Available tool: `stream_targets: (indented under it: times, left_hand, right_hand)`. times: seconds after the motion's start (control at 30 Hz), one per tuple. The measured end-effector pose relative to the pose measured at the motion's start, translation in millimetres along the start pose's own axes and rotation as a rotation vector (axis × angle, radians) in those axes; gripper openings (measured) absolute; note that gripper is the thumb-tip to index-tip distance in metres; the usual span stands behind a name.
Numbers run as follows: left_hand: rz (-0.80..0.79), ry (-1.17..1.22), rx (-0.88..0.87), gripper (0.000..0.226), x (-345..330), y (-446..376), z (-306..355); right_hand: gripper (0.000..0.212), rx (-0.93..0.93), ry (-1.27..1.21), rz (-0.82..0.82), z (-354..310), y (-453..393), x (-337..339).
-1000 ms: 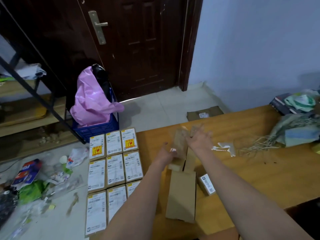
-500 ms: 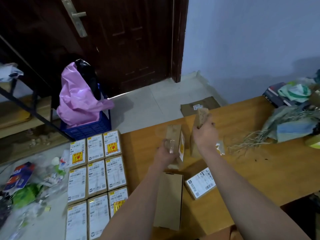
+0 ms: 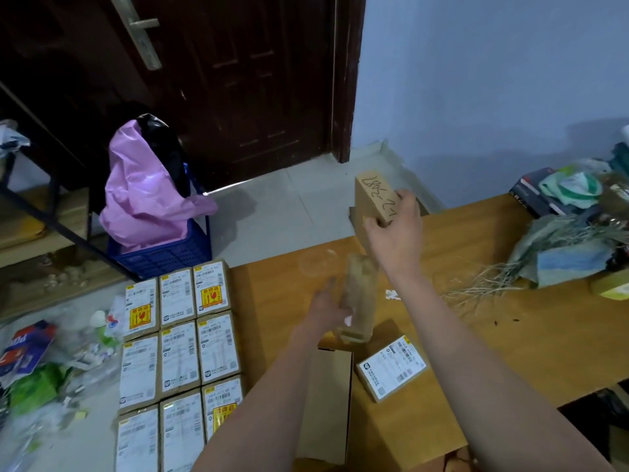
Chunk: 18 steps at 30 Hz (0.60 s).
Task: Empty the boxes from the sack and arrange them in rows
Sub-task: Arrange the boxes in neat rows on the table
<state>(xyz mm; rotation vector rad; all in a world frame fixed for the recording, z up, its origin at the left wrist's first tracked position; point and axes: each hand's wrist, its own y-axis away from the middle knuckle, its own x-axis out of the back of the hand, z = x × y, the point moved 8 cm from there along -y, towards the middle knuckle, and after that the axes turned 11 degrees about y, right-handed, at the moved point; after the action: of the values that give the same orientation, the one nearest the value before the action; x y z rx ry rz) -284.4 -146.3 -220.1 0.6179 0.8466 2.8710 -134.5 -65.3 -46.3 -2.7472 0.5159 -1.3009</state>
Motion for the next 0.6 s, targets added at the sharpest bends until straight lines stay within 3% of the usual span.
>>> stream_targets:
  times: [0.1, 0.2, 0.3, 0.5, 0.6]
  left_hand:
    - [0.156, 0.127, -0.094, 0.088, 50.9, 9.5, 17.5]
    - [0.236, 0.120, -0.218, 0.106, 93.0, 28.5, 32.4]
    - [0.274, 0.124, -0.272, 0.109, 123.2, 44.8, 33.8]
    - [0.372, -0.026, -0.279, 0.086, 168.1, 73.0, -0.4]
    - [0.437, 0.056, -0.280, 0.063, 192.5, 84.5, -7.2]
  right_hand:
    - [0.065, -0.142, -0.215, -0.076, -11.1, 1.1, -6.7]
    - [0.065, -0.218, -0.235, -0.195, -22.7, 11.5, -22.7]
    - [0.067, -0.206, -0.244, -0.312, -34.0, 26.4, -47.3]
    - [0.045, -0.547, -0.410, -0.562, -41.6, 68.8, -89.2]
    - [0.033, -0.585, -0.430, -0.678, -53.3, 82.3, -99.0]
